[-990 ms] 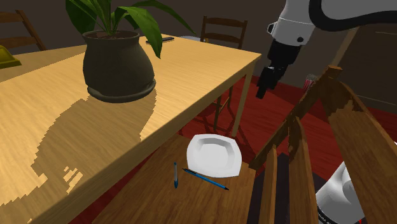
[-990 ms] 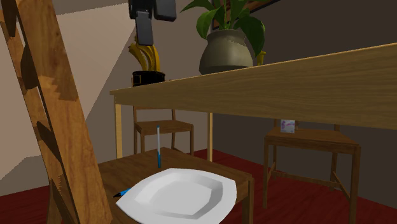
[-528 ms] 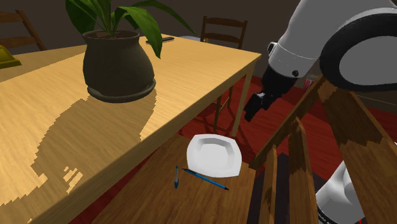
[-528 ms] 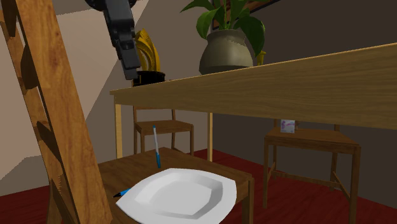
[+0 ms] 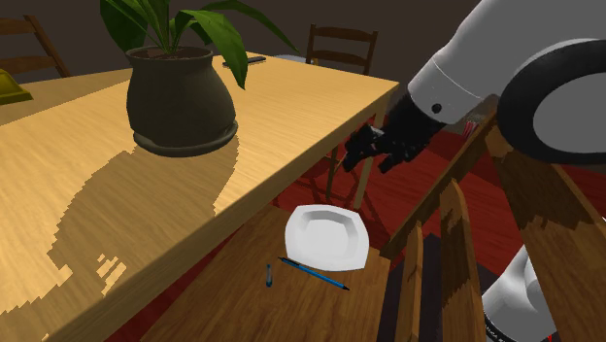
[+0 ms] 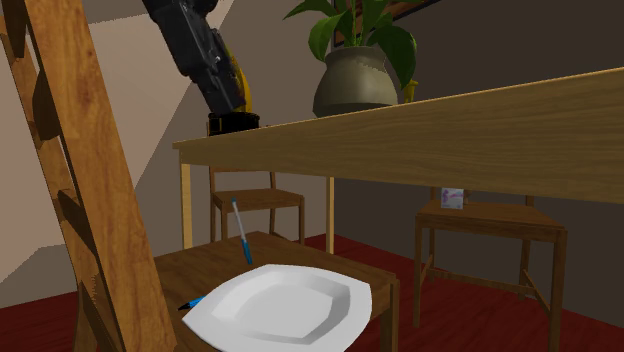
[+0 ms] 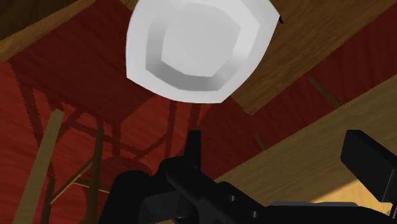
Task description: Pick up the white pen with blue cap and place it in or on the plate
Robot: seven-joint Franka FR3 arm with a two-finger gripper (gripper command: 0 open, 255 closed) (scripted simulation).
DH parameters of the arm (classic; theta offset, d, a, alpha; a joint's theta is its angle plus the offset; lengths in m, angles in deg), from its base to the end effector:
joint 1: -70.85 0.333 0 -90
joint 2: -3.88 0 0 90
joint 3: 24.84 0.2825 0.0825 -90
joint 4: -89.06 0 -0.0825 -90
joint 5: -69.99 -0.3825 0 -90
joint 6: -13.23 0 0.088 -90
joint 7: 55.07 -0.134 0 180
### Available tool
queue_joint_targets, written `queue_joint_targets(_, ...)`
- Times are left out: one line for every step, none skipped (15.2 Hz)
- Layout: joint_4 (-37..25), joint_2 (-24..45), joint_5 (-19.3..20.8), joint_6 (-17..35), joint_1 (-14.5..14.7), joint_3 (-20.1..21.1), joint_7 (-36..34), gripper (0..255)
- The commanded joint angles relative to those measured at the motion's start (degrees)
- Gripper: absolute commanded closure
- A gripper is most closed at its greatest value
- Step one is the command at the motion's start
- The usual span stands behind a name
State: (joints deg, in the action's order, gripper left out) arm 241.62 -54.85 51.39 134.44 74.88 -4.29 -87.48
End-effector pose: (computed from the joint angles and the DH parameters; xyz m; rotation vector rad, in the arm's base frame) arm 0.3026 0.1618 0.5069 -2.8471 0.4860 -0.6026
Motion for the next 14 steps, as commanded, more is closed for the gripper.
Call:
queue_joint_targets(0.0, 0.0, 0.0, 0.0, 0.0, 0.0, 0.0, 0)
queue_joint_targets(0.0, 0.0, 0.1, 0.0, 0.1, -0.1, -0.1, 0)
queue_joint_targets(-2.0, 4.2, -0.7, -0.6, -0.4, 0.2, -0.5, 0)
queue_joint_targets(-4.1, 8.3, -1.4, -1.3, -0.9, 0.4, -1.0, 0)
queue_joint_targets(-6.2, 12.3, -2.0, -2.1, -1.3, 0.7, -1.6, 0)
queue_joint_targets(-8.2, 16.3, -2.7, -3.0, -1.7, 0.9, -2.1, 0)
queue_joint_targets(-10.3, 20.2, -3.3, -3.8, -2.0, 1.2, -2.7, 0)
queue_joint_targets(-12.3, 24.1, -3.9, -4.8, -2.3, 1.5, -3.3, 0)
queue_joint_targets(-14.3, 27.8, -4.5, -5.7, -2.6, 1.8, -4.0, 0)
queue_joint_targets(-16.4, 31.6, -5.0, -6.7, -2.9, 2.1, -4.7, 0)
queue_joint_targets(-18.4, 35.3, -5.6, -7.7, -3.0, 2.4, -5.4, 0)
queue_joint_targets(-20.4, 39.0, -6.1, -8.7, -3.2, 2.6, -6.1, 0)
queue_joint_targets(-22.4, 42.6, -6.7, -9.7, -3.3, 2.9, -6.9, 0)
queue_joint_targets(-24.4, 46.2, -7.3, -10.8, -3.5, 3.3, -7.6, 0)
